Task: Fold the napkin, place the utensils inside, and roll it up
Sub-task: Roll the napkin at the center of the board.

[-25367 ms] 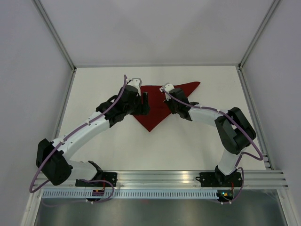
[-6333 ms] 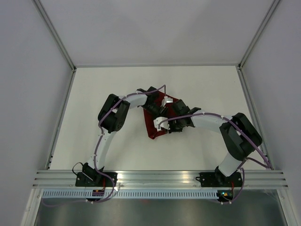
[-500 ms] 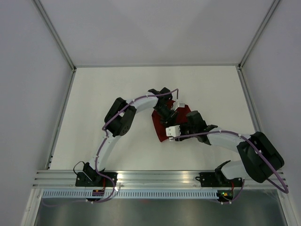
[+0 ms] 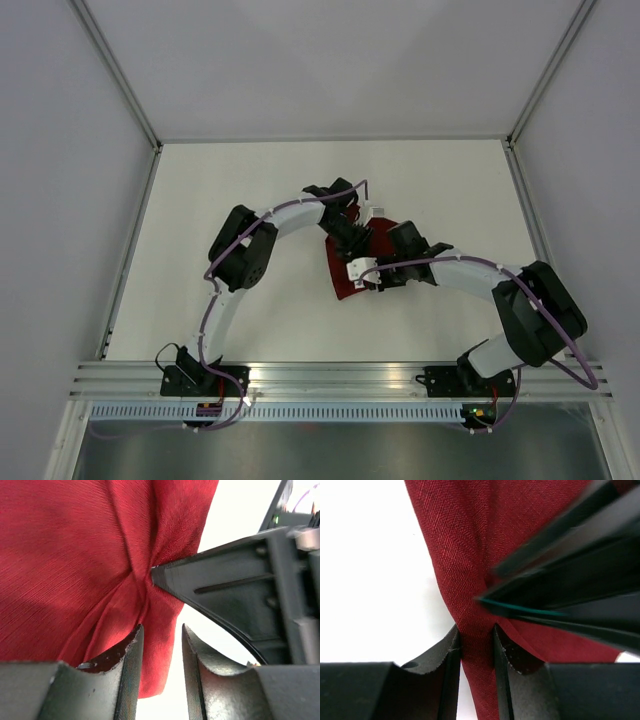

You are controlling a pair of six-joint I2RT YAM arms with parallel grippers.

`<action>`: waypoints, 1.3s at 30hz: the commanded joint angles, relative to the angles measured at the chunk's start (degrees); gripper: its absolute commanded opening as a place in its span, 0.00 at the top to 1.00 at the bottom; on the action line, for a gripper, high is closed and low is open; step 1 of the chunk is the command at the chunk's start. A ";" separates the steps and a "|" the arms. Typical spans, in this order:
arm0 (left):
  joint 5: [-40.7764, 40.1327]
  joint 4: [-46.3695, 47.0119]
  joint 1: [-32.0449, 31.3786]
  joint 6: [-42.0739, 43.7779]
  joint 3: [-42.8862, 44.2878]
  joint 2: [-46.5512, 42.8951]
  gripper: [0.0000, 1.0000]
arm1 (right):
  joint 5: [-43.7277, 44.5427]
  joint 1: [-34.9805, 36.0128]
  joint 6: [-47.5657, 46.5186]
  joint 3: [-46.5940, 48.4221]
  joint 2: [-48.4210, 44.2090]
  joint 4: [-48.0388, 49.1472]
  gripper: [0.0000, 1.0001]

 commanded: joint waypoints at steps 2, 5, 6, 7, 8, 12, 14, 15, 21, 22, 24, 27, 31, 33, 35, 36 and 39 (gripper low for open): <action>-4.65 11.26 2.29 -10.06 -4.11 -11.09 0.59 | -8.06 -2.17 1.08 3.90 3.71 -15.89 0.82; -9.31 18.55 3.52 -15.33 -9.38 -16.62 0.59 | -12.36 -5.50 0.29 7.16 7.04 -20.64 0.82; -10.71 22.92 3.87 -16.47 -11.23 -18.11 0.59 | -13.25 -6.12 -0.06 8.82 7.84 -21.96 0.82; -13.95 25.06 4.31 -18.75 -14.99 -20.04 0.59 | -14.31 -6.74 -1.11 9.70 8.72 -24.67 0.82; -15.81 26.99 4.48 -19.64 -17.02 -23.46 0.60 | -16.49 -7.44 -1.73 10.49 10.38 -26.09 0.82; -25.39 36.22 4.49 -22.46 -28.95 -32.00 0.60 | -20.89 -11.84 -5.33 15.84 15.83 -33.29 0.82; -31.45 42.90 3.96 -22.72 -33.72 -36.99 0.60 | -22.40 -13.85 -7.79 17.88 19.60 -38.04 0.82; -33.21 44.83 3.70 -22.55 -38.01 -38.33 0.60 | -23.80 -14.30 -8.67 20.15 20.84 -39.71 0.82; -49.11 59.96 -5.50 -10.99 -50.60 -47.21 0.56 | -26.89 -17.38 -13.68 27.45 29.72 -50.17 0.83; -50.61 60.75 -7.36 -8.42 -51.23 -47.48 0.55 | -27.41 -17.55 -13.95 28.07 30.60 -51.75 0.82; -56.22 62.43 -12.70 -1.32 -52.11 -47.31 0.54 | -27.76 -18.17 -14.57 29.83 32.62 -52.99 0.82; -61.76 65.85 -19.21 9.05 -53.60 -46.00 0.54 | -27.94 -18.79 -14.83 31.59 34.74 -55.01 0.82; -65.48 69.63 -24.77 17.43 -54.49 -42.40 0.53 | -28.03 -19.31 -14.74 32.47 36.84 -55.63 0.82; -65.83 70.77 -27.14 21.46 -54.57 -40.99 0.53 | -28.12 -19.58 -14.66 33.26 37.72 -56.24 0.82; -66.45 71.74 -28.82 23.67 -54.92 -39.06 0.53 | -28.12 -19.84 -14.39 34.31 39.04 -56.60 0.82; -66.71 72.53 -30.30 25.77 -55.01 -38.44 0.53 | -28.20 -20.10 -14.30 34.58 39.48 -57.03 0.82; -66.80 72.71 -32.24 27.81 -55.10 -36.42 0.52 | -28.38 -20.28 -14.04 35.99 40.89 -58.00 0.82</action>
